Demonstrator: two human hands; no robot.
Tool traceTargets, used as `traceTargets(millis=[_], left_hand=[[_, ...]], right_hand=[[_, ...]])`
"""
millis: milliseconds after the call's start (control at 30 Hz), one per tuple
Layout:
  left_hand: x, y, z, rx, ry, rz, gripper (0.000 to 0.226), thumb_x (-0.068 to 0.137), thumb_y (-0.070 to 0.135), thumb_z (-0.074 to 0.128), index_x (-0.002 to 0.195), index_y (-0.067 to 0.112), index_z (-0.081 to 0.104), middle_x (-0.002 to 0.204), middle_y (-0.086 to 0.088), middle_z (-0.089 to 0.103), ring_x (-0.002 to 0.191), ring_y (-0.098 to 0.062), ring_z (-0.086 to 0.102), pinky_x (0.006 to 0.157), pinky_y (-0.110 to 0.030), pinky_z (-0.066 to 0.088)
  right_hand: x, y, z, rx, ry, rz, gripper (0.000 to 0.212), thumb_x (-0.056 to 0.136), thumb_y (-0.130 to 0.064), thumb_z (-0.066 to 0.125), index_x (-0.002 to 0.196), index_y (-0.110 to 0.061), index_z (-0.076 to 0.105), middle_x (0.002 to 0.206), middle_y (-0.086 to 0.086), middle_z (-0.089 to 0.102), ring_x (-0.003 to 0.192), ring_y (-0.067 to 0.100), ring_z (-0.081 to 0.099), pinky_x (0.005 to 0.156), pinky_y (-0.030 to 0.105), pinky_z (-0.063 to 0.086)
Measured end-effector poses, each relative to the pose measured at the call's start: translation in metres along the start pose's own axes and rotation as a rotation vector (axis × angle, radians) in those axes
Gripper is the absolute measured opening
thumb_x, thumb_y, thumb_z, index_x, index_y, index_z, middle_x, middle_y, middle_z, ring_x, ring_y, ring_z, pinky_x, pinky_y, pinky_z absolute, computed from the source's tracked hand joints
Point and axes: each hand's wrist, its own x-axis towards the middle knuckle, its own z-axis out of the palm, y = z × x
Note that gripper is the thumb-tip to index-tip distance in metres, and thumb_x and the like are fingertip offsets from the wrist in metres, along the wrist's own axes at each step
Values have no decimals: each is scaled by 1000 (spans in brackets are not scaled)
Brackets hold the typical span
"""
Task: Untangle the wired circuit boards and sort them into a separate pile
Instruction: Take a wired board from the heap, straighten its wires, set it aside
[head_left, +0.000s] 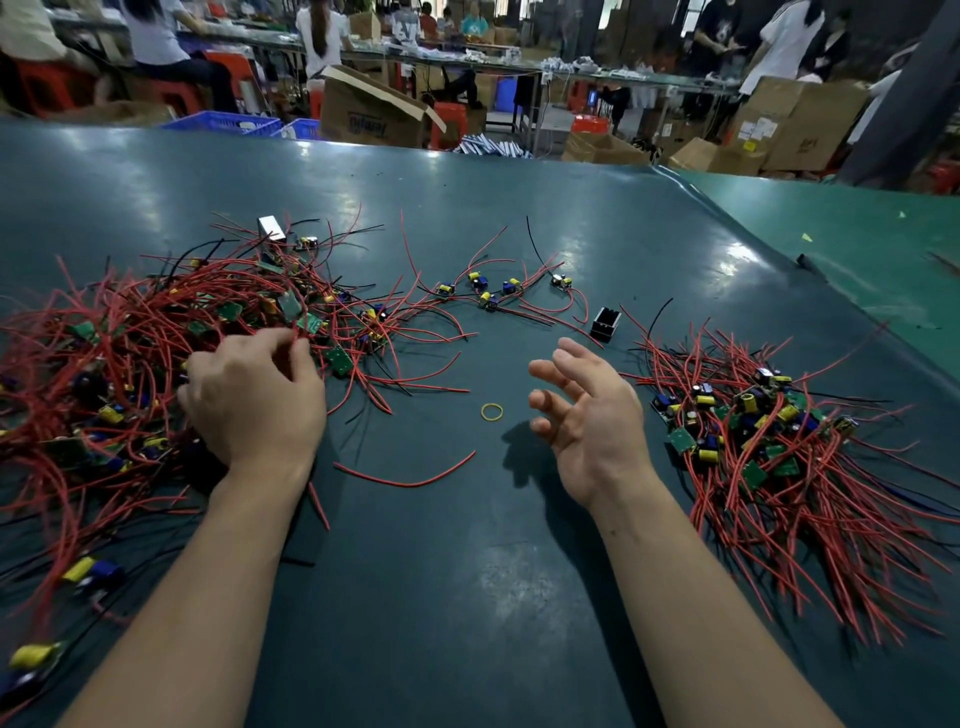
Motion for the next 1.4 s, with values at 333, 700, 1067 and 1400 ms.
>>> traceTargets(millis=[333,700,1067,1400], left_hand=[[-23,30,-2,-202,48,482,12,87,22,68,95,18,77,92,-5,69,87,-34,56,75,-43,41],[-38,43,1,-449,-23,817,7,85,14,76,91,11,78,87,-4,69,77,-30,61,70,-46,46],[-42,38,5,-292,-548,468,34,84,34,72,114,25,58,96,11,69,97,-19,63,89,-37,44],[-49,43,0,-645,-698,536,99,71,45,83,152,34,27,121,13,64,112,0,58,99,-18,41]], right_hand=[[-12,13,14,-342,-179,-120,14,96,-14,60,109,-13,64,79,1,69,48,11,59,38,20,41],[-8,10,12,-194,-179,-127,1,94,-12,62,95,-12,62,77,6,70,60,17,67,45,23,50],[3,-8,-4,150,79,-216,16,101,-14,48,93,-16,61,64,0,66,51,16,62,41,19,43],[-3,-10,0,418,-95,26,14,87,-12,49,78,-8,58,57,4,51,43,15,43,38,19,33]])
